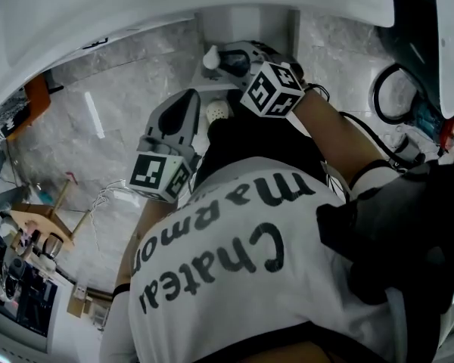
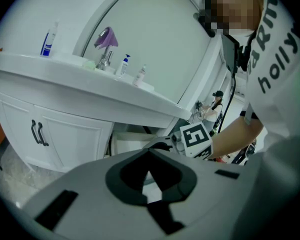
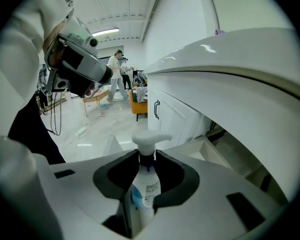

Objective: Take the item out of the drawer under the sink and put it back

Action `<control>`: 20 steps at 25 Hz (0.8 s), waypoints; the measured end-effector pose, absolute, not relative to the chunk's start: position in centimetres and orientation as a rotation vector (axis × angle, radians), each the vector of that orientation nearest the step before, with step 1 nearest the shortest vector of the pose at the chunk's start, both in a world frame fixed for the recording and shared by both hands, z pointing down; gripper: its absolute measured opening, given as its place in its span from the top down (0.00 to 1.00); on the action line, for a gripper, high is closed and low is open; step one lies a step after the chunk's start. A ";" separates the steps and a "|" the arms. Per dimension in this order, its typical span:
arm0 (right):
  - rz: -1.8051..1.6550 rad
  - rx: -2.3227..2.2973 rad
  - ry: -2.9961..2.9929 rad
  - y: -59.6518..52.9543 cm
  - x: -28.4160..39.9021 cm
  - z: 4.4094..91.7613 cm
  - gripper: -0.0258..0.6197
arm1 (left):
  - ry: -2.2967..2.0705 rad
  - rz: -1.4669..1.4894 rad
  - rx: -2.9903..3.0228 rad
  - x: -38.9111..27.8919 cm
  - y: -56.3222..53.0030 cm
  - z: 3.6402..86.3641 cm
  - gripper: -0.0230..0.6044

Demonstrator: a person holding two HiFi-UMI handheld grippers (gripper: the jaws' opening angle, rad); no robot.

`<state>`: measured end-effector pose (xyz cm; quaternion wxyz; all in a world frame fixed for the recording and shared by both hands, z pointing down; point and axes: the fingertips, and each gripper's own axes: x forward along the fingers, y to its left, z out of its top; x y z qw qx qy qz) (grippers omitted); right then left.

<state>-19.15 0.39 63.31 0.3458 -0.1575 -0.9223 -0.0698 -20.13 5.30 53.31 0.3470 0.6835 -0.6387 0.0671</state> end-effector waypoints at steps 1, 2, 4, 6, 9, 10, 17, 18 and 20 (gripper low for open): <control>-0.157 -0.383 -2.397 0.0 -19.2 63.3 0.79 | -1.659 0.174 1.773 -20.3 5.5 53.3 0.96; -0.124 -0.357 -2.400 -0.4 -19.3 63.3 0.81 | -1.660 0.174 1.774 -20.5 5.5 53.2 0.96; -0.062 -0.310 -2.408 -1.2 -19.3 63.3 0.81 | -1.661 0.173 1.778 -20.7 5.5 53.1 0.96; -0.030 -0.278 -2.414 -1.7 -19.3 63.2 0.82 | -1.662 0.173 1.780 -20.9 5.5 53.0 0.96; -0.016 -0.245 -2.418 -1.7 -19.4 63.3 0.82 | -1.664 0.172 1.778 -21.2 5.7 53.0 0.96; -0.013 -0.236 -2.417 -1.7 -19.4 63.3 0.82 | -1.664 0.172 1.777 -21.3 5.7 53.0 0.96; 0.081 -0.149 -2.430 -2.6 -19.7 63.2 0.82 | -1.656 0.172 1.780 -22.1 5.8 53.1 0.96; 0.092 -0.139 -2.433 -2.6 -19.7 63.1 0.82 | -1.656 0.173 1.777 -22.2 5.9 53.1 0.96; 0.119 -0.120 -2.436 -2.6 -19.7 62.8 0.82 | -1.657 0.176 1.775 -22.2 5.8 53.1 0.96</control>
